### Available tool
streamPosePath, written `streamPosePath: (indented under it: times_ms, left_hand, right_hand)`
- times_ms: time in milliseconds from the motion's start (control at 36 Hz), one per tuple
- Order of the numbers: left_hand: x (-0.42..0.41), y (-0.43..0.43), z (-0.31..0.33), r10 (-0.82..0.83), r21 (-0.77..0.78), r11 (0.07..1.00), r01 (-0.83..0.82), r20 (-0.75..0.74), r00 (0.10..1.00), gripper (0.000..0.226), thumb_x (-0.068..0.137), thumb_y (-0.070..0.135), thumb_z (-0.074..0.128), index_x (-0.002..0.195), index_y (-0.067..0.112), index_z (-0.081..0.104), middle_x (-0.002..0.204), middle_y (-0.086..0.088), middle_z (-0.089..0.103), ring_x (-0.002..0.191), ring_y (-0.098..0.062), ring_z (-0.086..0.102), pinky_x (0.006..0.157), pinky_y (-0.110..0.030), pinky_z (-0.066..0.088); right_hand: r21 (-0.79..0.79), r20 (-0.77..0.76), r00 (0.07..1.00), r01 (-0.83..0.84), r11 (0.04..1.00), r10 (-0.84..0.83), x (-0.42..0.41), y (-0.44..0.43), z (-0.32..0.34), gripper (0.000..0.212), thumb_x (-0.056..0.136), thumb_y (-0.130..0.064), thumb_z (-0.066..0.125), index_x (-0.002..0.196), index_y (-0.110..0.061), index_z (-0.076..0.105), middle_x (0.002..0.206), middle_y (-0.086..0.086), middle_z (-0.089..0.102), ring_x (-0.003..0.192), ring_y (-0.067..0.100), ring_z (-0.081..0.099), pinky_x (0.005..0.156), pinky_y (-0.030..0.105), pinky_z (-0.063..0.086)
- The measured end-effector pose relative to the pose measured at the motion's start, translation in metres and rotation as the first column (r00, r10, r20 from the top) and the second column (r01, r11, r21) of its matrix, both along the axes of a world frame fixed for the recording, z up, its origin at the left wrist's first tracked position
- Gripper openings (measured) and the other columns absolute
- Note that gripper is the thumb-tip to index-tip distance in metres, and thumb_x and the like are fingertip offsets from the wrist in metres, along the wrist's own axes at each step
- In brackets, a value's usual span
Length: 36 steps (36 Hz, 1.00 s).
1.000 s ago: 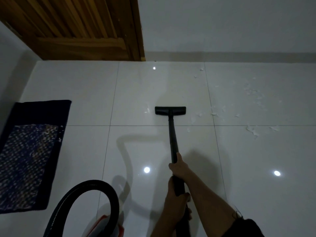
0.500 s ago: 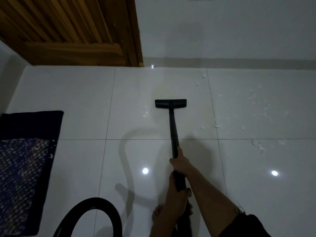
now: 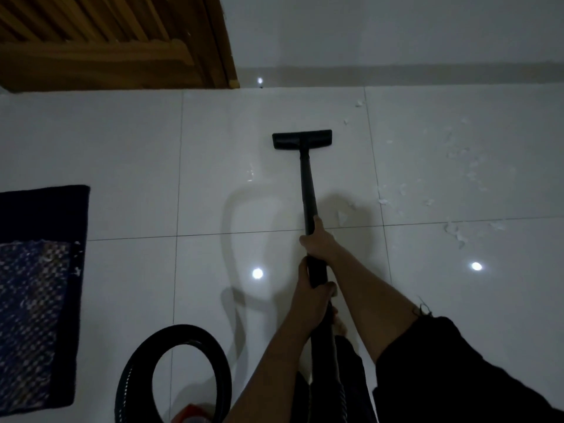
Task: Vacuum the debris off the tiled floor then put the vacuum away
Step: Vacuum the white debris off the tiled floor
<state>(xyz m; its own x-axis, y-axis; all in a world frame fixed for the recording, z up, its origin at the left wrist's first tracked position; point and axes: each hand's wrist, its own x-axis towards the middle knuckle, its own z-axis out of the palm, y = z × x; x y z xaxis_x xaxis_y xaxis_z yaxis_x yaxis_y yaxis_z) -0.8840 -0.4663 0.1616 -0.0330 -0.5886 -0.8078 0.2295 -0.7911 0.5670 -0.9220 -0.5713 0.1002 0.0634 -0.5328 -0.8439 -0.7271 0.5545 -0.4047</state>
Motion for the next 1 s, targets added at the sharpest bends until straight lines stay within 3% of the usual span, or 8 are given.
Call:
streamPosePath:
  times_ms: [333, 695, 834, 1000]
  left_hand:
    - [-0.040, -0.050, 0.000, 0.017, -0.017, 1.000, -0.017, -0.040, 0.999, 0.062, 0.088, -0.006, 0.046, 0.139, 0.025, 0.029, 0.069, -0.010, 0.049, 0.029, -0.006, 0.044, 0.034, -0.016, 0.039]
    - [-0.090, -0.102, -0.004, -0.019, -0.004, 1.000, 0.019, -0.053, 0.998, 0.063, 0.087, -0.004, 0.046, 0.139, 0.029, 0.029, 0.075, -0.011, 0.050, 0.043, -0.016, 0.046, 0.039, -0.023, 0.042]
    - [-0.104, -0.120, -0.010, -0.024, -0.011, 1.000, 0.024, -0.050, 0.998, 0.064, 0.087, -0.004, 0.047, 0.138, 0.029, 0.029, 0.073, -0.010, 0.050, 0.042, -0.015, 0.046, 0.040, -0.024, 0.042]
    - [-0.114, -0.137, -0.016, -0.038, -0.018, 0.999, 0.037, -0.051, 0.998, 0.067, 0.087, -0.003, 0.048, 0.141, 0.030, 0.027, 0.075, -0.011, 0.051, 0.043, -0.015, 0.047, 0.040, -0.024, 0.044]
  right_hand:
    - [-0.031, 0.002, 1.000, 0.009, 0.999, -0.009, -0.041, -0.049, -0.011, 0.077, 0.093, -0.017, 0.046, 0.153, -0.023, -0.002, 0.134, 0.021, 0.048, 0.112, 0.034, 0.056, 0.094, 0.038, 0.046]
    - [-0.042, -0.004, 0.999, 0.042, 0.998, -0.043, -0.098, -0.101, -0.013, 0.075, 0.094, -0.018, 0.045, 0.153, -0.023, -0.002, 0.136, 0.021, 0.048, 0.115, 0.035, 0.054, 0.089, 0.034, 0.043]
    - [-0.047, -0.002, 0.999, 0.054, 0.997, -0.054, -0.112, -0.118, -0.018, 0.076, 0.093, -0.017, 0.045, 0.152, -0.024, -0.002, 0.135, 0.023, 0.046, 0.105, 0.032, 0.056, 0.084, 0.034, 0.044]
    - [-0.064, -0.003, 0.997, 0.079, 0.995, -0.079, -0.124, -0.135, -0.023, 0.076, 0.093, -0.018, 0.046, 0.152, -0.025, -0.002, 0.134, 0.021, 0.048, 0.110, 0.034, 0.057, 0.091, 0.039, 0.047]
